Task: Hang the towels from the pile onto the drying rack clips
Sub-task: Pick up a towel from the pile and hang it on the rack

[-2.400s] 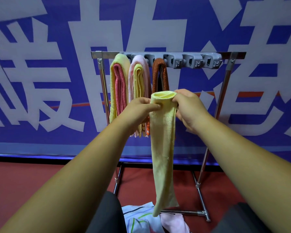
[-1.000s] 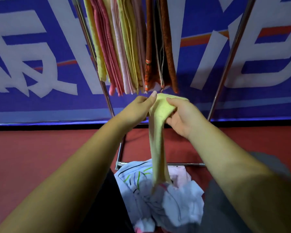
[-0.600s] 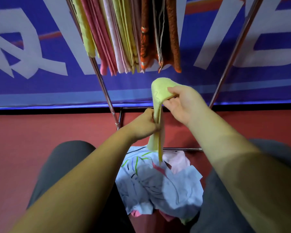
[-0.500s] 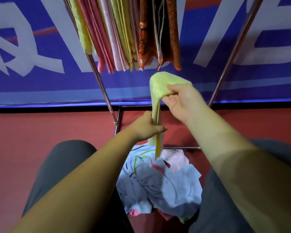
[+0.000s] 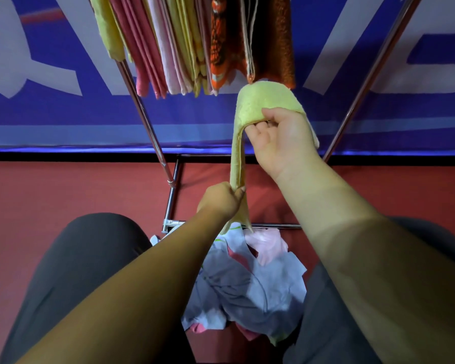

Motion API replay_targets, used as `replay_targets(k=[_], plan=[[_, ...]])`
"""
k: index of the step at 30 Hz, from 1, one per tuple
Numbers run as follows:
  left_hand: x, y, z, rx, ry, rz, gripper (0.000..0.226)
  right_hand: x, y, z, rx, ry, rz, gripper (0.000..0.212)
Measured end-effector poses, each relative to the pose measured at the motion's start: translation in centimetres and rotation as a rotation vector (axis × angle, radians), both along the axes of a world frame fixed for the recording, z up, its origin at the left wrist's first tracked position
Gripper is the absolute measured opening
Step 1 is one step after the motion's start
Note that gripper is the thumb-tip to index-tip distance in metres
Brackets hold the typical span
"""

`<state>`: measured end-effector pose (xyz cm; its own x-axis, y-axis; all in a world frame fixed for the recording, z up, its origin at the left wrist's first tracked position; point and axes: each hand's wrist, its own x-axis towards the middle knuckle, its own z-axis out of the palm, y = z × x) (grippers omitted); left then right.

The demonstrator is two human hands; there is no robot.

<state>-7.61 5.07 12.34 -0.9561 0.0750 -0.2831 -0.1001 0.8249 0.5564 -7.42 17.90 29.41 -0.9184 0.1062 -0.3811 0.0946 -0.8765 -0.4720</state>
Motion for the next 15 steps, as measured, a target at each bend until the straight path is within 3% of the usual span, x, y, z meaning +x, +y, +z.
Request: replay_targets(k=[7, 15], plan=[[-1.0, 1.4, 1.2, 0.197, 0.007, 0.145, 0.078, -0.4, -0.9, 0.2, 0.033, 0.004, 0.074, 0.049], [-2.8, 0.7, 2.2, 0.175, 0.16, 0.21, 0.029, -0.8, -0.1, -0.4, -0.086, 0.066, 0.046, 0.047]])
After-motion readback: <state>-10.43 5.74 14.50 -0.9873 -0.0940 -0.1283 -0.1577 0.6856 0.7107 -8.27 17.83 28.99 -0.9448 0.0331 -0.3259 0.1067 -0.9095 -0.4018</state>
